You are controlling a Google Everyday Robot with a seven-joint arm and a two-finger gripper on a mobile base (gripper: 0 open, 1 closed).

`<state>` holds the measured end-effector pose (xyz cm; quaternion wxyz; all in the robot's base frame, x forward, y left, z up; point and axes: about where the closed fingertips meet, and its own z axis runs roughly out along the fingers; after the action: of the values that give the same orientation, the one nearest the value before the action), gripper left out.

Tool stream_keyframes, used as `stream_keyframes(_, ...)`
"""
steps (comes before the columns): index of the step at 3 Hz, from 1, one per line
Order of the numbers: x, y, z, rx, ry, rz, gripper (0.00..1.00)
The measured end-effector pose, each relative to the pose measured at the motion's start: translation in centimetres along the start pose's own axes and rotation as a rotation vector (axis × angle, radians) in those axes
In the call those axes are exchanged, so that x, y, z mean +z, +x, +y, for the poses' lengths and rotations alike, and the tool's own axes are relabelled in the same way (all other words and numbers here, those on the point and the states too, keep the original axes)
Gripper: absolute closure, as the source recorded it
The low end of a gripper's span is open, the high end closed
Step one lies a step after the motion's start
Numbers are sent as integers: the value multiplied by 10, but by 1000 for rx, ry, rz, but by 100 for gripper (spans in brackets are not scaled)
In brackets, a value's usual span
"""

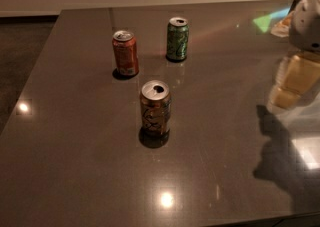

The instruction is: Move green can near coke can

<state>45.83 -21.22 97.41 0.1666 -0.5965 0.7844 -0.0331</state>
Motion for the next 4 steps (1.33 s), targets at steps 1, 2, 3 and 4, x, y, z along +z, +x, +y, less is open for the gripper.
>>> stream_keyframes(1, 25, -22, -45, 51, 25, -26, 0)
stream_keyframes(2, 48, -40, -80, 102, 44, -44, 0)
stream_keyframes(3, 68, -56, -107, 159, 58, -73, 0)
stream_keyframes(4, 87, -72, -132, 224, 66, -113, 0)
